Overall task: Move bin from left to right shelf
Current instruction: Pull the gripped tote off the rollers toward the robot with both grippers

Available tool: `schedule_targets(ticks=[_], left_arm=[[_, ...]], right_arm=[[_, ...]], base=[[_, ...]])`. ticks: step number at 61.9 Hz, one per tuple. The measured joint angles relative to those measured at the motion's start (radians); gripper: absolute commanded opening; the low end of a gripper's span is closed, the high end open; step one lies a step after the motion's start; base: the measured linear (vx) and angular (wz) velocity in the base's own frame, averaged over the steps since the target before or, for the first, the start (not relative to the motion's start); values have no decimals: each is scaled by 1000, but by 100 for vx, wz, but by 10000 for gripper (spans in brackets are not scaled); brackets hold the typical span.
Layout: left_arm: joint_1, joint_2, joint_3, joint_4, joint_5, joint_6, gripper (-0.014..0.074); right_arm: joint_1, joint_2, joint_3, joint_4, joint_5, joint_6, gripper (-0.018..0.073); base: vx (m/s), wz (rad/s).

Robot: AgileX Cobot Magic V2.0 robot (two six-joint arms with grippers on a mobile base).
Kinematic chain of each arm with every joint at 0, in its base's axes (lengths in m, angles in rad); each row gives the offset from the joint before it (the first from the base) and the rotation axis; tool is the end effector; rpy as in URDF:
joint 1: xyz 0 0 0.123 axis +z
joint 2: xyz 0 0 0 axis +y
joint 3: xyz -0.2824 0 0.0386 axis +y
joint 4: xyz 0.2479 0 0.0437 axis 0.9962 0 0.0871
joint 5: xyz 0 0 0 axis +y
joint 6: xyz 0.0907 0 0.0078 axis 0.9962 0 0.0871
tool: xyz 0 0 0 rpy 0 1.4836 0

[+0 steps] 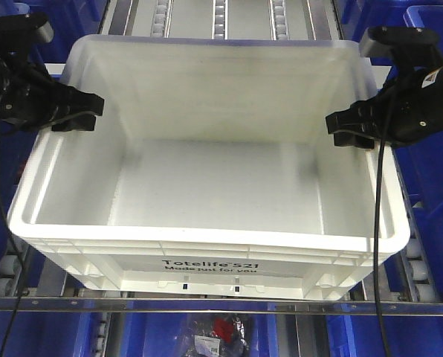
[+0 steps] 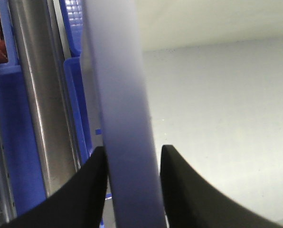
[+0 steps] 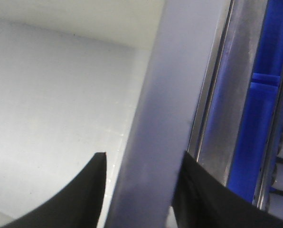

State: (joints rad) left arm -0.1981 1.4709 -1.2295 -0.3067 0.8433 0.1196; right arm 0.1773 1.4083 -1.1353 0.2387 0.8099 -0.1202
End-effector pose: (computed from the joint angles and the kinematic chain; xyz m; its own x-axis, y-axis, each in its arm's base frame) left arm 0.3010 -0.0814 0.3176 -0.8354 0.0804 -0.5437 0.2436 0.9409 -0.2351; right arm 0.2853 0.0670 0.3085 -0.8297 -0.1026 -0.5488 -0.2295 0.9587 0.1678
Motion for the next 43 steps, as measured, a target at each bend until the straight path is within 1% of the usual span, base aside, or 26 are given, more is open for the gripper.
schedule_targets(ticks=[16,33,43], left_arm=[[0,-52,0,-3,13,-4,-8],[0,-65,0,-11,52,-4,-4],[0,-80,0,-18,56,-4,-3]], right_arm=[[0,-55,0,7,8,1,-8],[0,-102,3,8,30,15,-8],[0,-114,5,8,36,19,-8]], base=[[0,0],[0,0],[0,0]])
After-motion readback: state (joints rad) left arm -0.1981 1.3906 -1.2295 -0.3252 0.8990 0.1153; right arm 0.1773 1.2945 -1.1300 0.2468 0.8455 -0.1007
